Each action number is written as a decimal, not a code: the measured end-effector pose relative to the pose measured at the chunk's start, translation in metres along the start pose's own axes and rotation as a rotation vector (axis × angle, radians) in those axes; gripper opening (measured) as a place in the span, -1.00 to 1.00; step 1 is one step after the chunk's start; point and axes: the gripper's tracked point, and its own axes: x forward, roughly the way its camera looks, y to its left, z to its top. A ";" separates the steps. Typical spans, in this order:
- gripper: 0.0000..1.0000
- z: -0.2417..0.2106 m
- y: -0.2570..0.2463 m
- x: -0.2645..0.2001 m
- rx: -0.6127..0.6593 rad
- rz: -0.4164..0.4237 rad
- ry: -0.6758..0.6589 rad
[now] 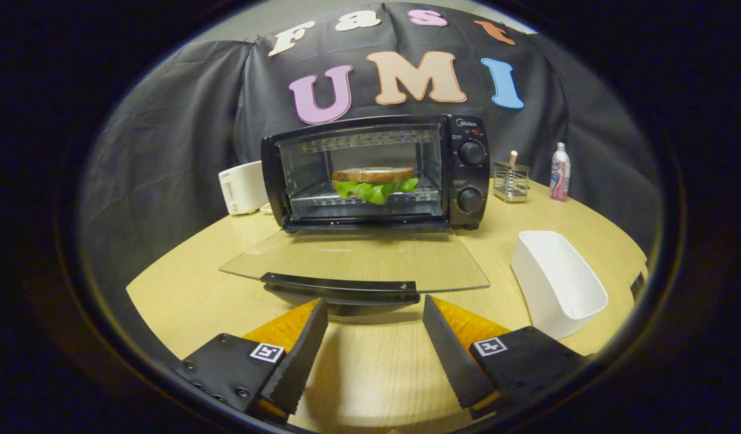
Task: Open the toaster oven, put the food inside, and close the toaster oven door.
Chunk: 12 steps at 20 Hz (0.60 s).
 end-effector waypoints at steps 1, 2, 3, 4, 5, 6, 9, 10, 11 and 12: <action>0.98 0.002 0.001 -0.001 -0.001 0.002 0.002; 0.98 0.004 0.001 -0.002 -0.005 0.004 0.001; 0.99 0.005 0.000 -0.002 -0.001 0.006 -0.002; 0.99 0.007 0.001 -0.003 0.004 0.008 -0.006; 0.99 0.011 0.000 -0.003 0.008 0.010 -0.012; 1.00 0.016 0.001 -0.005 0.009 0.013 -0.023; 1.00 0.038 0.003 -0.009 0.014 0.023 -0.072; 1.00 0.048 0.003 -0.009 0.015 0.027 -0.092; 1.00 0.054 0.005 -0.009 0.018 0.032 -0.095; 1.00 0.059 0.006 -0.009 0.027 0.037 -0.091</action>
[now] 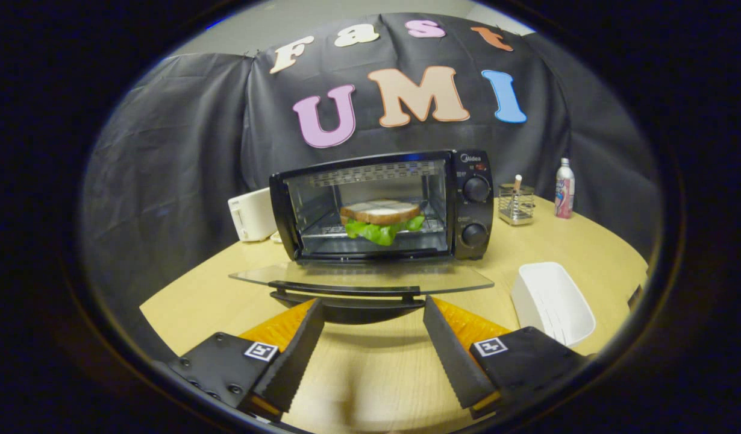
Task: Open the toaster oven, put the food inside, and close the toaster oven door.
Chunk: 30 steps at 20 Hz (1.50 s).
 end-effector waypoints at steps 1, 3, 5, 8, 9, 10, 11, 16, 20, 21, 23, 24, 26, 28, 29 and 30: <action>1.00 0.002 0.000 0.002 0.009 0.006 0.011; 1.00 0.010 0.001 0.001 0.020 0.011 0.010; 1.00 0.021 0.002 0.001 0.024 0.010 -0.013; 1.00 0.043 0.005 0.004 0.034 0.010 -0.062; 1.00 0.050 0.005 0.006 0.037 0.011 -0.076; 1.00 0.057 0.006 0.009 0.044 0.014 -0.085; 1.00 0.063 0.006 0.012 0.049 0.016 -0.089; 1.00 0.096 0.007 0.028 0.076 0.025 -0.123; 1.00 0.110 0.007 0.038 0.089 0.030 -0.139; 1.00 0.113 0.007 0.041 0.093 0.031 -0.143; 1.00 0.121 0.008 0.046 0.095 0.031 -0.154; 1.00 0.125 0.007 0.050 0.095 0.031 -0.160; 1.00 0.134 0.007 0.057 0.097 0.028 -0.175; 1.00 0.143 0.006 0.066 0.095 0.021 -0.196; 1.00 0.146 0.007 0.071 0.100 0.015 -0.207; 1.00 0.149 0.007 0.076 0.100 0.010 -0.216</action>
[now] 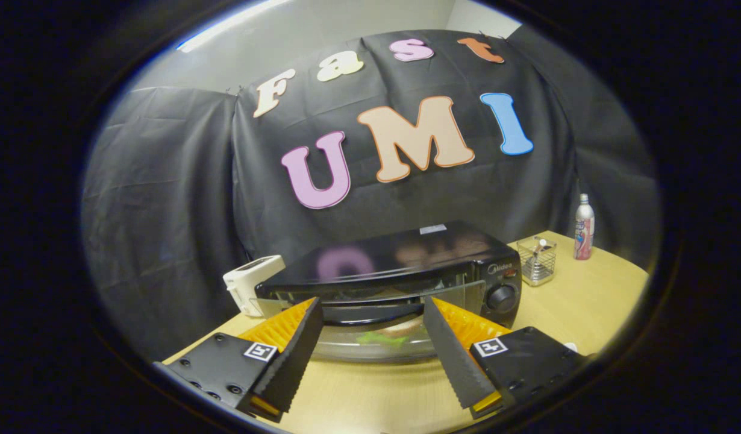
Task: Open the toaster oven, put the food inside, and close the toaster oven door.
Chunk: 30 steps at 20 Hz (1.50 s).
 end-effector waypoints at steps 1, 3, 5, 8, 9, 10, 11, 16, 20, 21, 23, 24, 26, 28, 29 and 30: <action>1.00 0.003 0.000 0.005 -0.001 -0.004 -0.010; 1.00 0.005 0.000 0.013 0.000 -0.012 -0.017; 1.00 0.007 -0.001 0.019 0.000 -0.017 -0.024; 1.00 0.008 0.000 0.025 0.006 -0.018 -0.032; 1.00 0.008 0.000 0.026 0.009 -0.019 -0.033; 1.00 0.009 0.000 0.026 0.005 -0.018 -0.033; 1.00 0.011 -0.001 0.027 -0.003 -0.015 -0.030; 0.97 0.055 -0.019 0.016 -0.093 -0.071 -0.078; 0.95 0.108 -0.029 -0.010 -0.126 -0.032 -0.114; 0.94 0.120 -0.034 -0.018 -0.140 -0.026 -0.116; 0.93 0.142 -0.041 -0.032 -0.140 -0.001 -0.123; 0.92 0.151 -0.045 -0.039 -0.129 0.012 -0.124; 0.92 0.173 -0.062 -0.054 -0.139 -0.001 -0.140; 0.92 0.192 -0.086 -0.068 -0.174 -0.054 -0.176; 0.92 0.196 -0.094 -0.075 -0.181 -0.079 -0.191; 0.92 0.199 -0.102 -0.081 -0.183 -0.096 -0.197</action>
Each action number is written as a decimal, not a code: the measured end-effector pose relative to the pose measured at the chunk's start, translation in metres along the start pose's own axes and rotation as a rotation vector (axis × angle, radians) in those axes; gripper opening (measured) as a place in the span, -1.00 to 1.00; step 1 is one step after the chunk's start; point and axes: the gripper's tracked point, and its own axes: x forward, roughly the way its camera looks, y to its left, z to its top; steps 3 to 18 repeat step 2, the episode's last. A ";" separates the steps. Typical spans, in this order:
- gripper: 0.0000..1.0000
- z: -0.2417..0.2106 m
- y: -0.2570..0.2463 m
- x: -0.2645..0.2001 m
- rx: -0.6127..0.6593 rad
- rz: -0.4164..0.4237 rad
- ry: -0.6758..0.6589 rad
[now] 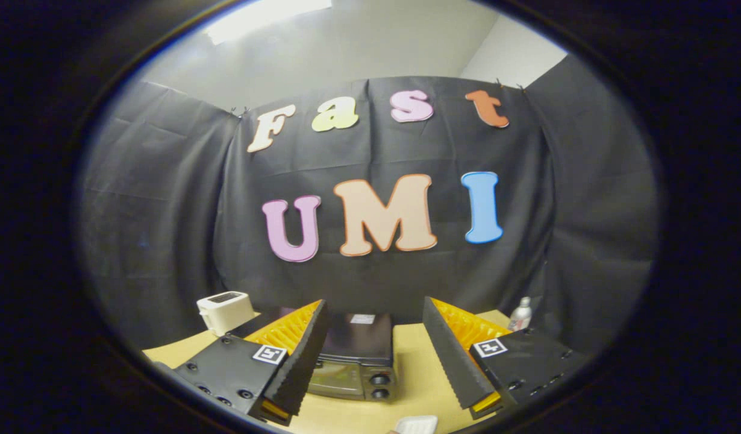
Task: Open the toaster oven, put the food inside, and close the toaster oven door.
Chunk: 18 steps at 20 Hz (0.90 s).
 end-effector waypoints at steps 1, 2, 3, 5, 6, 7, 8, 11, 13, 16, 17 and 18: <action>0.92 0.000 -0.007 -0.004 0.002 -0.015 -0.002; 0.92 0.001 -0.013 -0.008 0.006 -0.024 0.000; 0.92 0.001 -0.013 -0.008 0.006 -0.024 0.000; 0.92 0.001 -0.013 -0.008 0.006 -0.024 0.000; 0.92 0.001 -0.013 -0.008 0.006 -0.024 0.000; 0.92 0.001 -0.013 -0.008 0.006 -0.024 0.000; 0.92 0.001 -0.013 -0.008 0.006 -0.024 0.000; 0.92 0.001 -0.013 -0.008 0.006 -0.024 0.000; 0.92 0.001 -0.013 -0.008 0.006 -0.024 0.000; 0.92 0.001 -0.013 -0.008 0.006 -0.024 0.000; 0.92 0.001 -0.013 -0.008 0.006 -0.024 0.000; 0.92 0.001 -0.013 -0.008 0.006 -0.024 0.000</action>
